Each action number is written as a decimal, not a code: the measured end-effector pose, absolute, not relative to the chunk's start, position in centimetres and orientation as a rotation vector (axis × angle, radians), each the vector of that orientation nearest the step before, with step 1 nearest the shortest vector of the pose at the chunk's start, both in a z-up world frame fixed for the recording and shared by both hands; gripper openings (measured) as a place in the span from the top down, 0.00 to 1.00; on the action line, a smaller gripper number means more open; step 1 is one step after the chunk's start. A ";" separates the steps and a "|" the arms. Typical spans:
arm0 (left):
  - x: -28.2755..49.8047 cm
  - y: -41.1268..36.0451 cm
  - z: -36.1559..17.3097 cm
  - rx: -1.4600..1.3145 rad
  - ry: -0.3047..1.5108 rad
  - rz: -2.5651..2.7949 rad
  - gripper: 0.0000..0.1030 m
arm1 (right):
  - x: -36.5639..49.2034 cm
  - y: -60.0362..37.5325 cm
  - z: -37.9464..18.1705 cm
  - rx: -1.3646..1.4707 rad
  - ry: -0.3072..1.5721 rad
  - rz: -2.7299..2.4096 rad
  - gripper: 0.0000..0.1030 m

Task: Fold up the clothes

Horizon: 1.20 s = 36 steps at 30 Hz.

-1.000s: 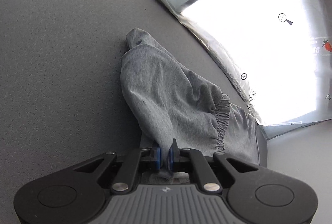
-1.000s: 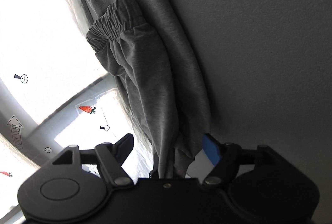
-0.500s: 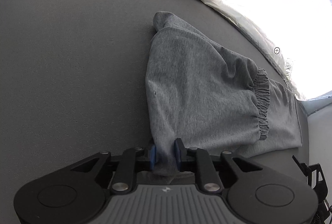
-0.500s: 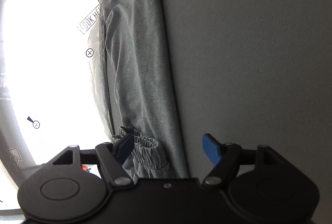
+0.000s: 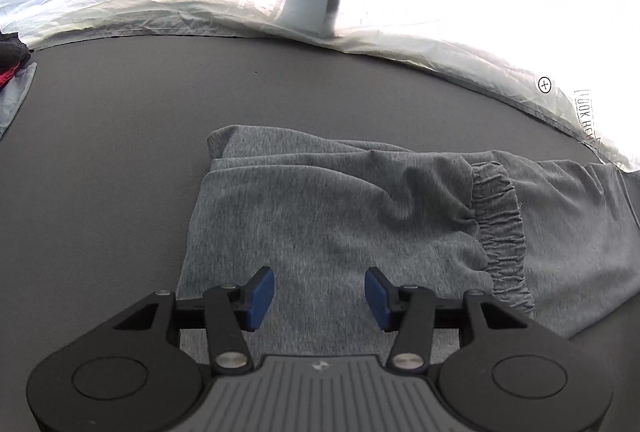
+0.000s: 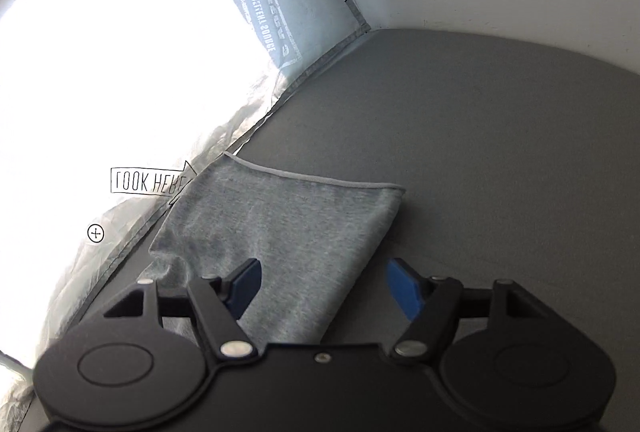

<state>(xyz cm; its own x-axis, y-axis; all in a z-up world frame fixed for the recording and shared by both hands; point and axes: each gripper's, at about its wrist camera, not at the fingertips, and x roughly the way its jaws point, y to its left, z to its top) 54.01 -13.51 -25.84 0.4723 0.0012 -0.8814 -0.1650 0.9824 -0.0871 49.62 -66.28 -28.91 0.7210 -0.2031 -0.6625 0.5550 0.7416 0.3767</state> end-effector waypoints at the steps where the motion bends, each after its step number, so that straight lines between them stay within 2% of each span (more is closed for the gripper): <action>1: 55.3 -14.4 -26.6 -0.161 1.090 0.106 0.49 | 50.8 -66.2 -29.3 0.549 0.639 -0.458 0.33; 5: 59.0 -17.9 -29.0 -0.063 1.138 0.121 0.48 | 52.9 -65.7 -30.6 0.408 0.632 -0.532 0.33; 7: 60.0 -19.0 -29.7 -0.014 1.151 0.128 0.42 | 53.8 -64.9 -31.2 0.353 0.623 -0.556 0.32; 12: 60.4 -19.7 -30.3 0.033 1.140 0.128 0.36 | 55.3 -63.7 -31.9 0.260 0.616 -0.597 0.29; 15: 60.5 -19.0 -30.5 0.009 1.150 0.138 0.27 | 55.7 -63.7 -31.8 0.273 0.603 -0.616 0.25; 16: 60.5 -18.8 -30.6 0.001 1.153 0.143 0.23 | 55.9 -63.7 -31.8 0.271 0.599 -0.618 0.29; 17: 60.6 -18.6 -30.7 -0.007 1.156 0.151 0.21 | 56.1 -63.6 -31.8 0.263 0.596 -0.618 0.44; 18: 60.6 -18.5 -30.8 -0.013 1.158 0.156 0.19 | 56.3 -63.6 -31.8 0.260 0.595 -0.611 0.54; 20: 60.7 -18.3 -30.9 -0.017 1.159 0.158 0.16 | 56.0 -64.3 -31.6 0.345 0.593 -0.541 0.91; 23: 61.0 -18.0 -31.1 -0.029 1.170 0.160 0.11 | 55.3 -66.1 -31.4 0.536 0.569 -0.458 0.93; 25: 61.2 -17.6 -31.2 -0.048 1.187 0.161 0.07 | 53.9 -68.1 -32.3 0.816 0.512 -0.388 0.94; 31: 61.7 -17.4 -31.3 -0.052 1.210 0.162 0.04 | 50.8 -70.7 -37.9 1.639 0.286 -0.140 0.94; 36: 62.0 -17.2 -31.5 -0.059 1.224 0.168 0.02 | 50.9 -68.7 -39.5 1.845 0.211 -0.012 0.94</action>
